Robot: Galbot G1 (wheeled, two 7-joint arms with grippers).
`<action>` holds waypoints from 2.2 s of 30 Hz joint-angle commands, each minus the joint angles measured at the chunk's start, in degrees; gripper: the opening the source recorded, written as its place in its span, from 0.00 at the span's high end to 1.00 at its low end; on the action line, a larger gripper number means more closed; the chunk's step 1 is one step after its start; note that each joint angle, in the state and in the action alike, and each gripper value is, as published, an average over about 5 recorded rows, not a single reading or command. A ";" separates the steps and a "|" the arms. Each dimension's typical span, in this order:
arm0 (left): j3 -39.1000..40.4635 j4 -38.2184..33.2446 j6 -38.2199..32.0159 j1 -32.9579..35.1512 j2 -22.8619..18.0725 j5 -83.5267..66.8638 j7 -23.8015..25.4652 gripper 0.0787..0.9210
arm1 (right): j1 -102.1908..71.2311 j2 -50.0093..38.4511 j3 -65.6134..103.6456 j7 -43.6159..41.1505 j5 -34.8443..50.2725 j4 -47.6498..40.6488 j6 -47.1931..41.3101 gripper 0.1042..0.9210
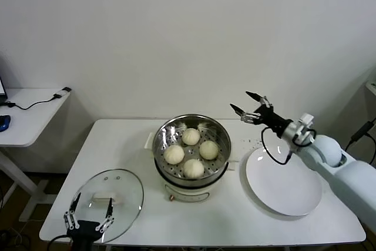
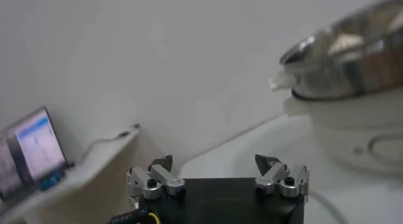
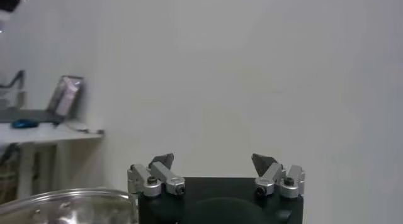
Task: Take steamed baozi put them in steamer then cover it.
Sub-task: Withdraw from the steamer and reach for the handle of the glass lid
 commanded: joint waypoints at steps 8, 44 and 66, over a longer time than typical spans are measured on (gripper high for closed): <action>-5.53 13.16 0.16 -7.94 1.72 67.18 -6.87 0.12 | -35.36 12.70 36.78 2.92 -7.43 4.40 -7.48 0.12; -3.96 28.92 1.89 -20.87 2.52 63.68 -15.04 0.12 | -37.49 18.88 36.75 1.66 -16.91 0.23 -5.04 0.12; -2.93 30.96 1.38 -22.89 2.91 61.48 -15.38 0.34 | -38.82 20.89 37.47 -0.17 -20.07 -2.17 -2.77 0.12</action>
